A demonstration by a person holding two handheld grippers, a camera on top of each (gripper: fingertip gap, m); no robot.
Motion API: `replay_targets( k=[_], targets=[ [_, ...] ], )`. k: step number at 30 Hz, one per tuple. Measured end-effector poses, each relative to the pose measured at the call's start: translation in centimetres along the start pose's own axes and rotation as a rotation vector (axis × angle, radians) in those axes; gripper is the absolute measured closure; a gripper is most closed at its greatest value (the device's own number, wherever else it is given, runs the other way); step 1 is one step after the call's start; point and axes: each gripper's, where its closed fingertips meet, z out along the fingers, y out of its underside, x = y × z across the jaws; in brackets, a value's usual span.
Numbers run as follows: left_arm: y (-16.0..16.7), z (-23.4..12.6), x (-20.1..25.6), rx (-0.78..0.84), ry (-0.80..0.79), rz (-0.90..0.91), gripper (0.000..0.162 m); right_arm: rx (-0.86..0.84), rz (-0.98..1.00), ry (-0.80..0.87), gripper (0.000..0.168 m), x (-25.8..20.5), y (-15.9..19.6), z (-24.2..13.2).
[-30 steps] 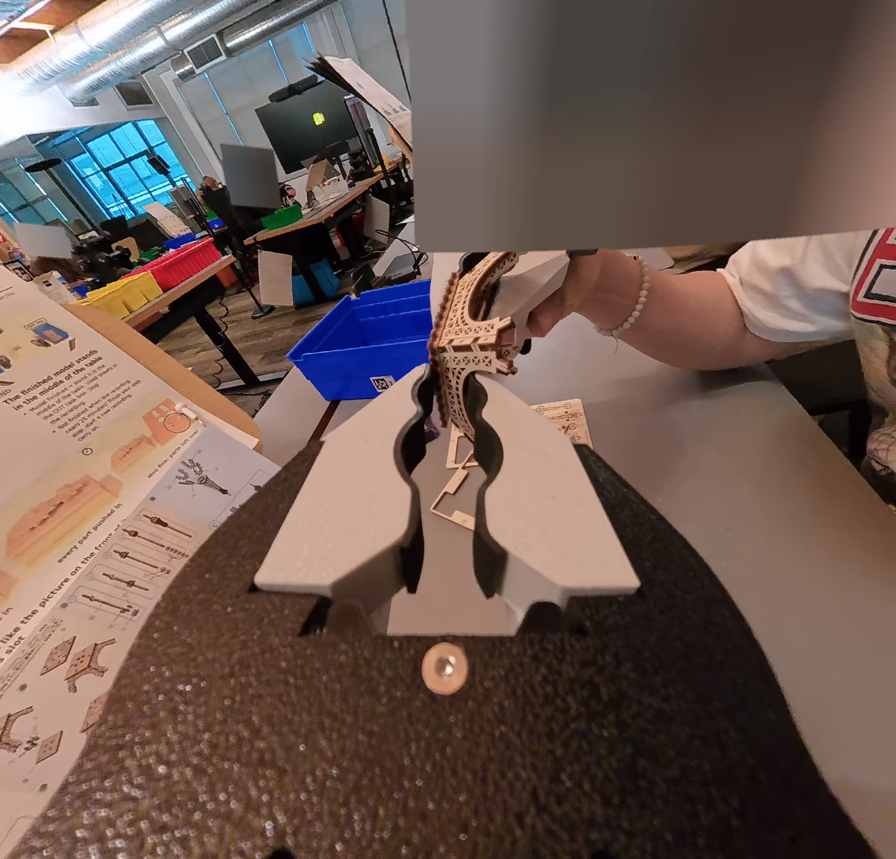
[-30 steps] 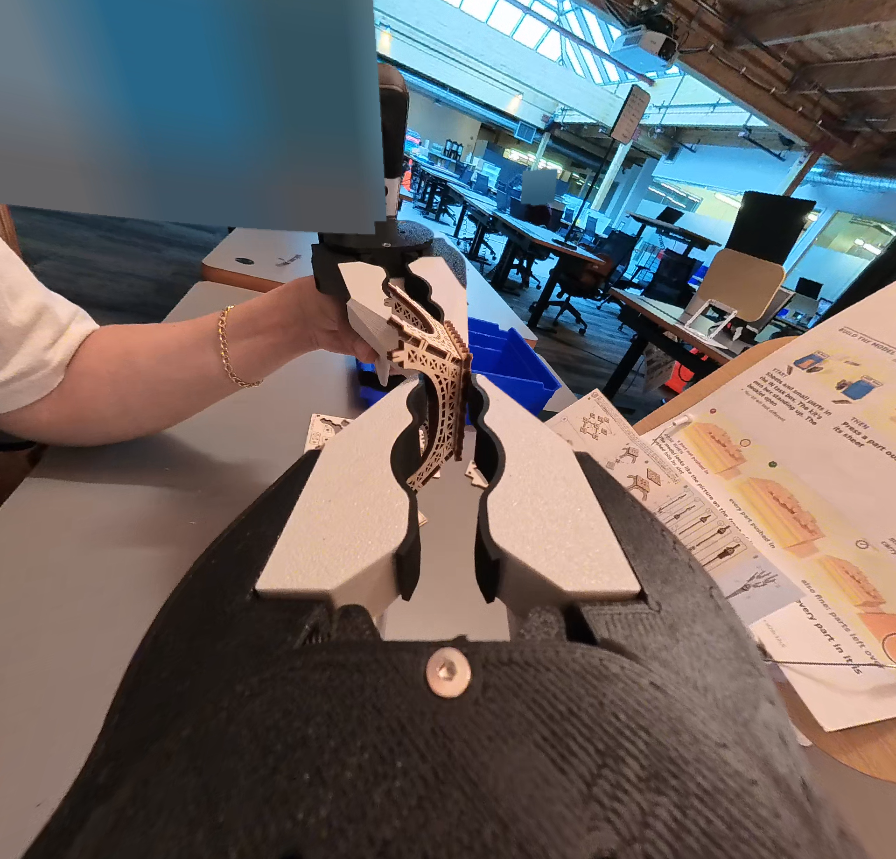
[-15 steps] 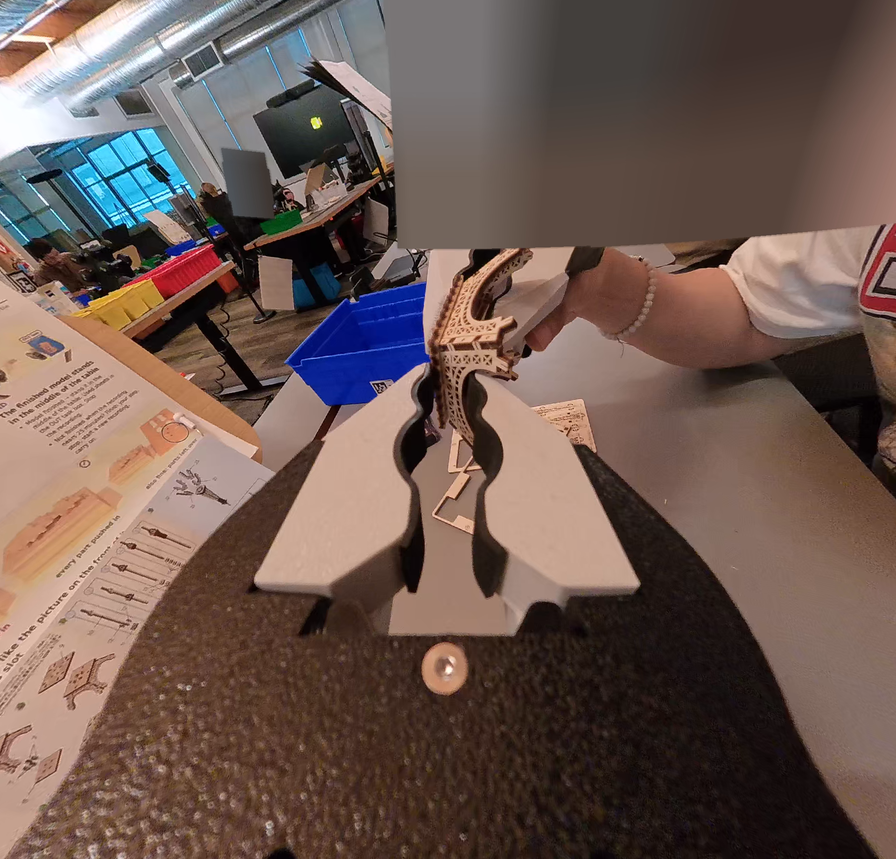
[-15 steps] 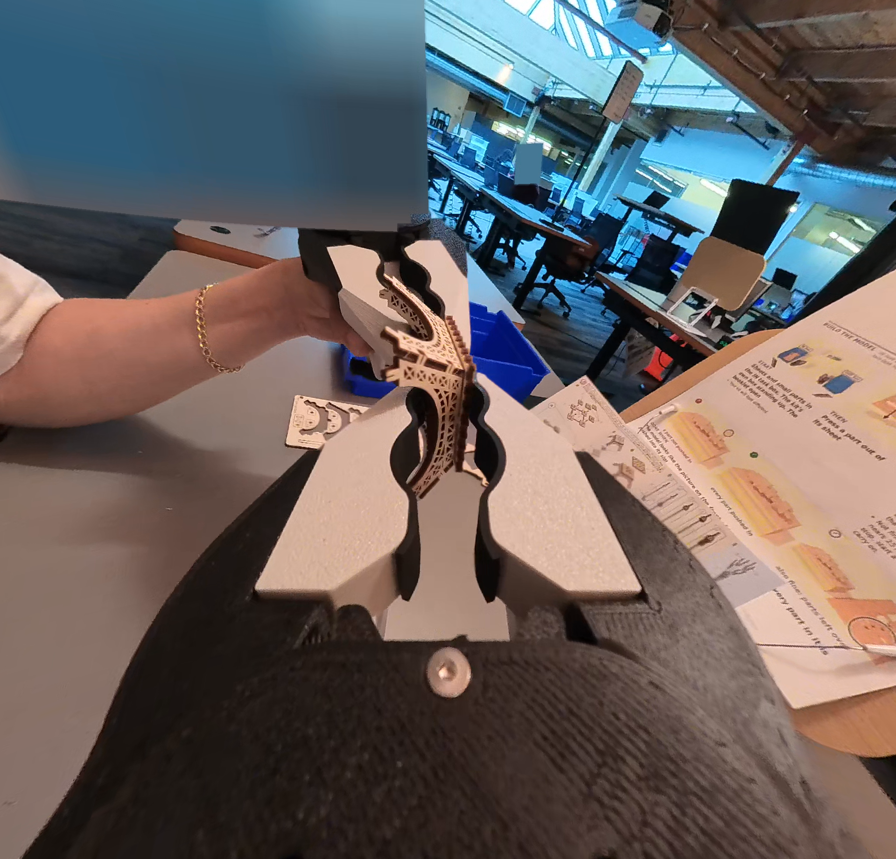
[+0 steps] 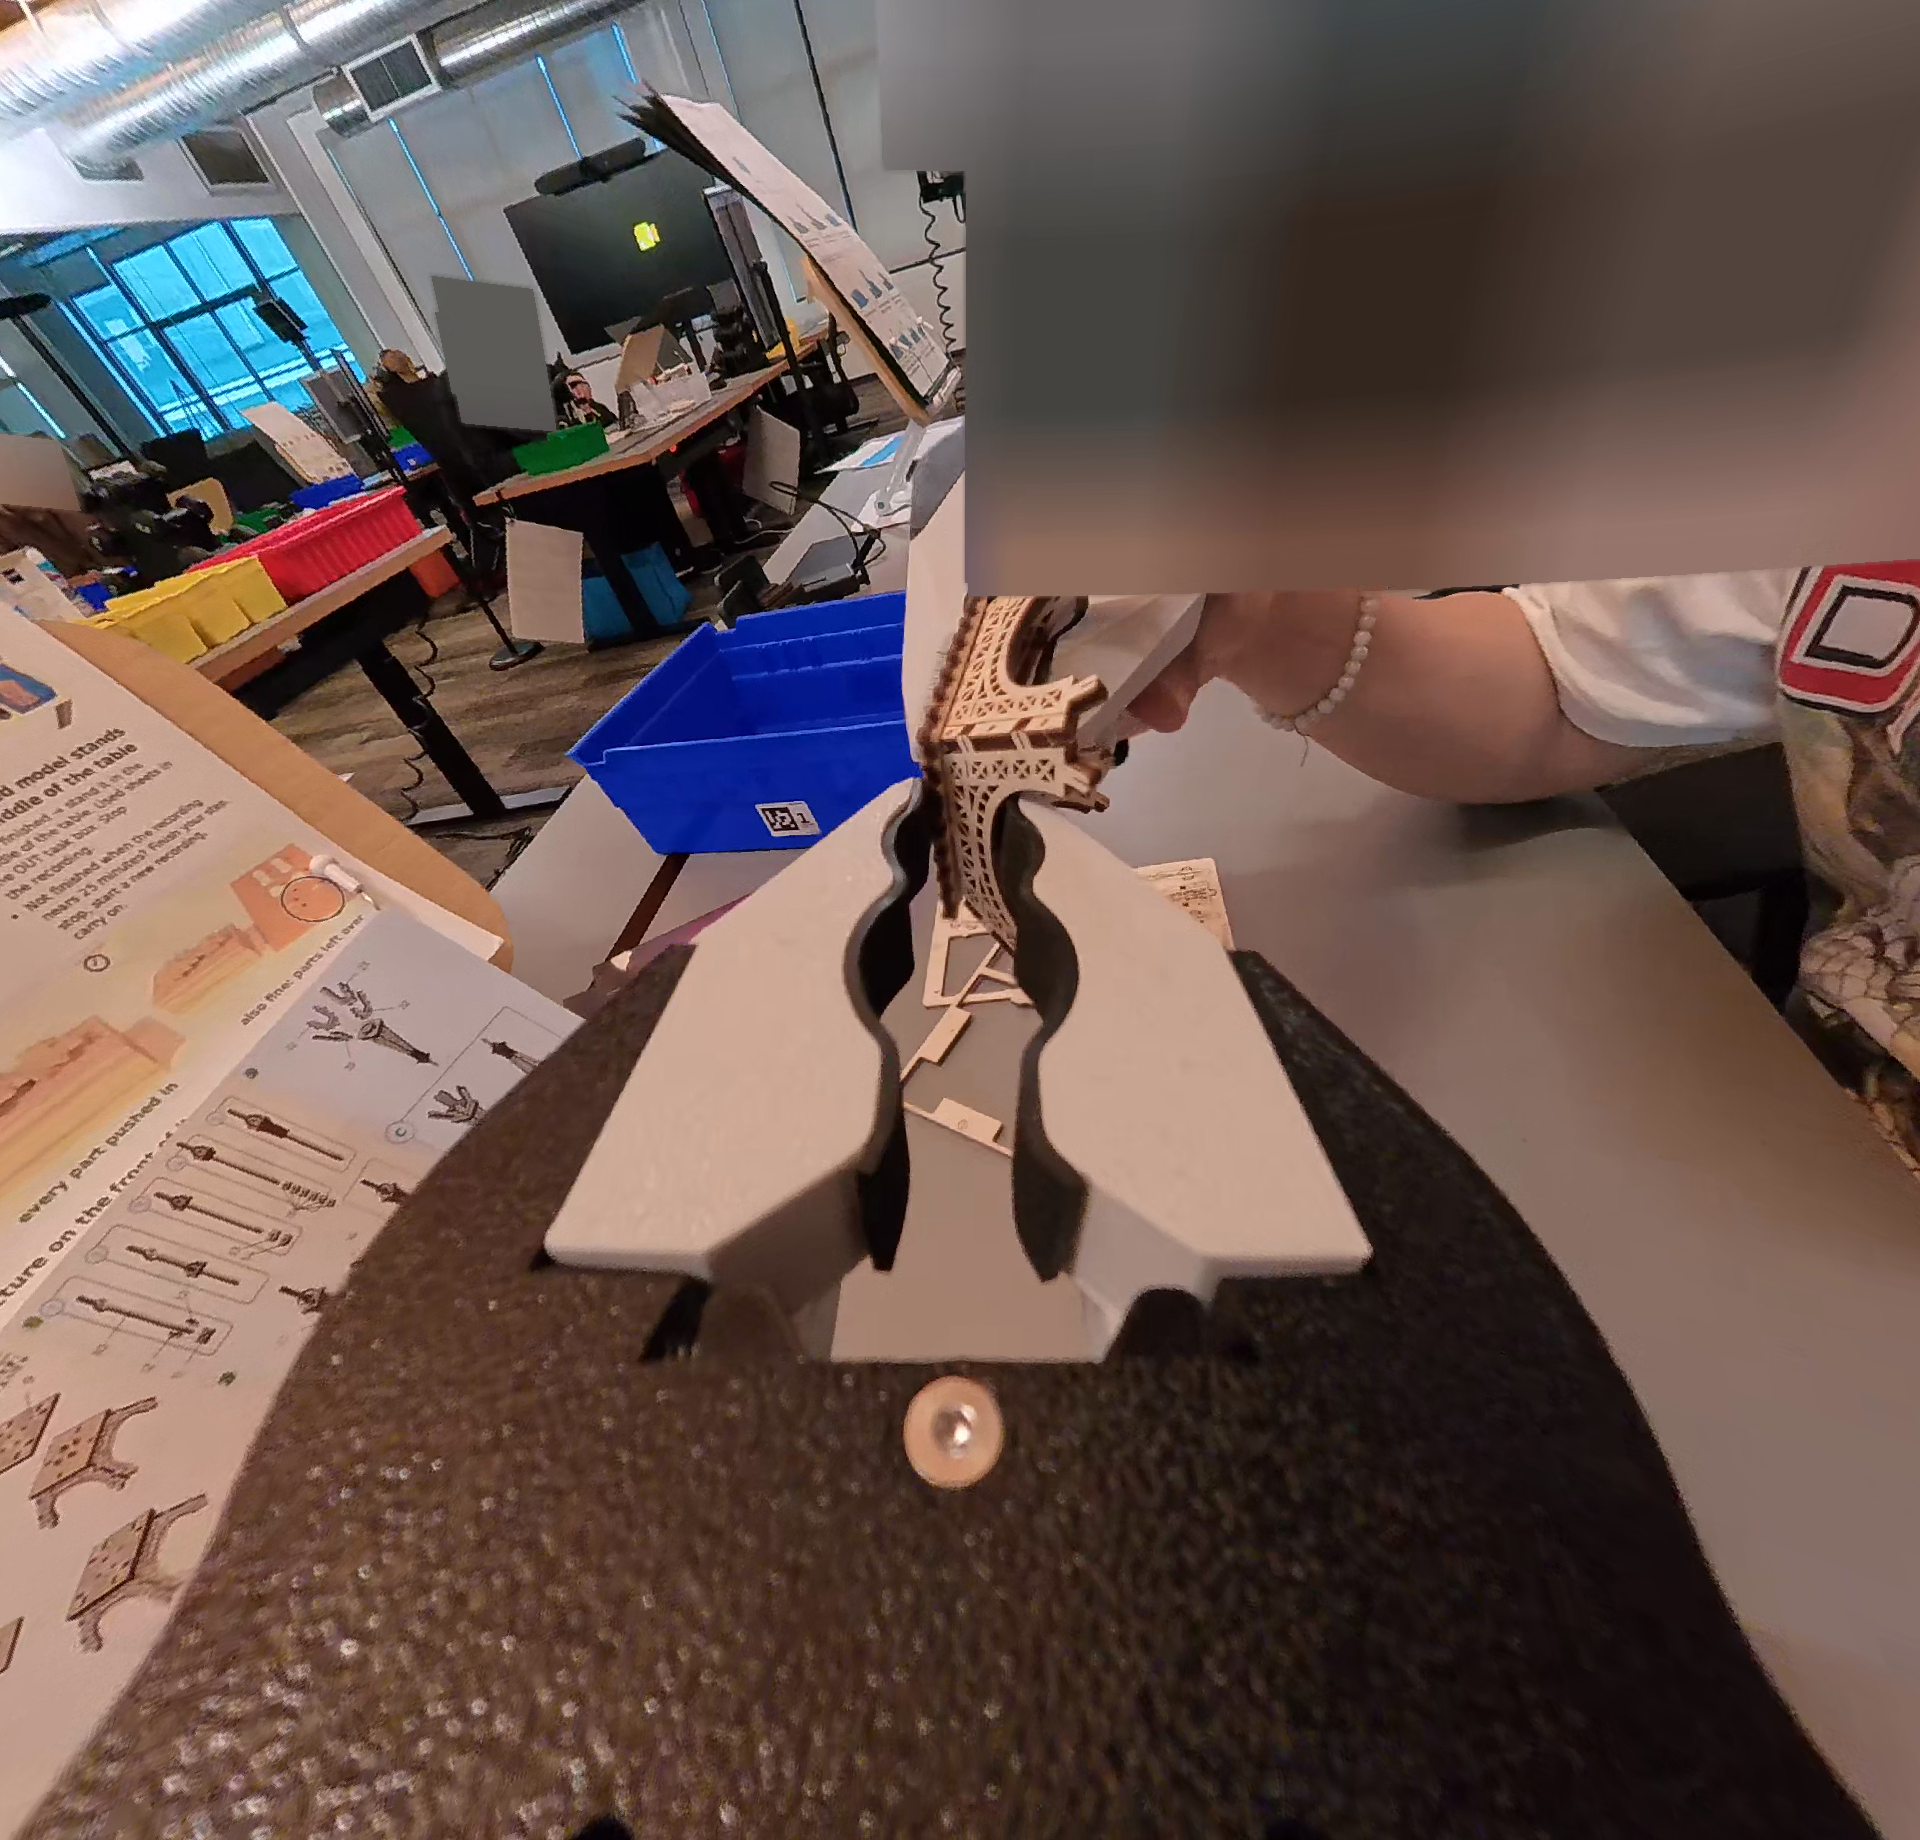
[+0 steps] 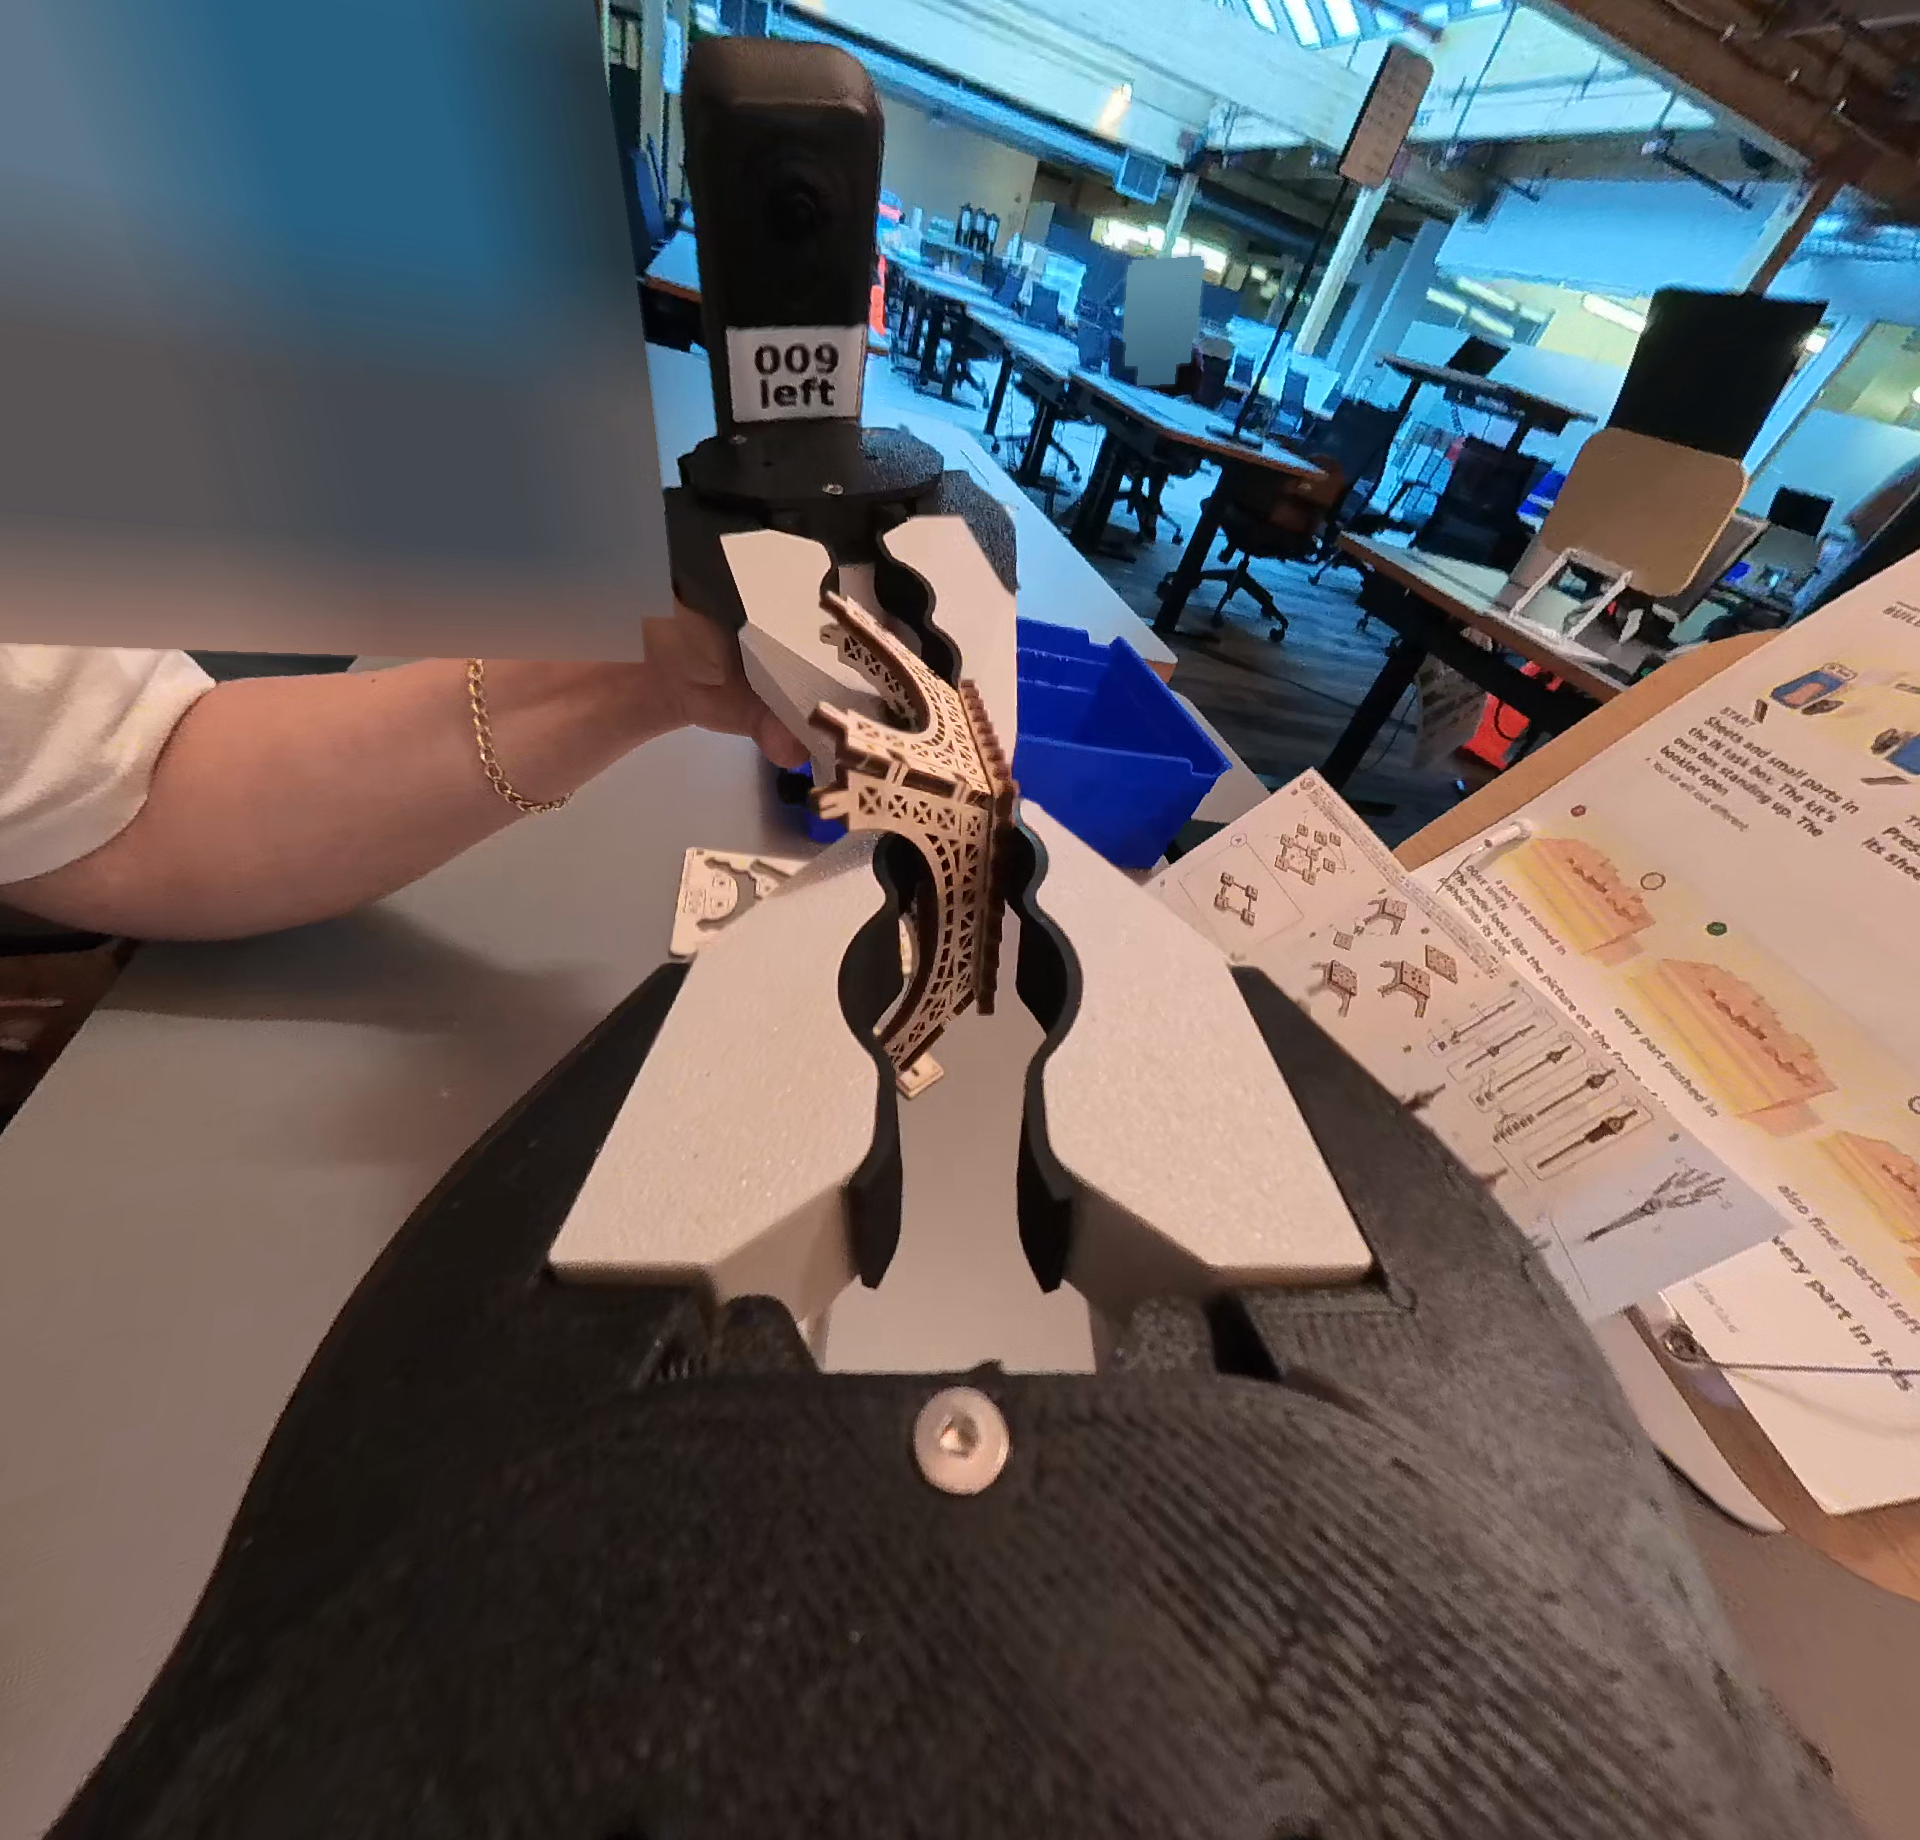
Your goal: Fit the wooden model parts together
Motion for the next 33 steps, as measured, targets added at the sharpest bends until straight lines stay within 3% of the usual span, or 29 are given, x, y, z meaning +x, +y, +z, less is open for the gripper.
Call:
replay_targets(
  k=[10, 15, 23, 28, 33],
  targets=[
    [-0.6, -1.1, -0.5, 0.060, -0.003, -0.044, 0.151, 0.078, 0.053, -0.026, 0.151, 0.1, -1.5, -1.5],
    [-1.1, -1.3, 0.0, 0.094, 0.037, -0.059, 0.152, 0.054, 0.024, 0.040, 0.149, 0.3, -1.8, -1.3],
    [-2.8, -2.0, 1.2, 0.262, 0.161, -0.098, 0.151, 0.069, 0.053, 0.062, 0.153, -1.6, -3.6, -1.3],
    [-3.5, -1.9, 1.8, 0.343, 0.229, -0.147, 0.151, 0.018, 0.046, 0.104, 0.145, -2.3, -3.8, -1.4],
    [-3.8, -1.9, 1.8, 0.398, 0.257, -0.172, 0.151, 0.026, 0.020, 0.127, 0.152, -2.3, -4.6, -1.3]
  ],
)
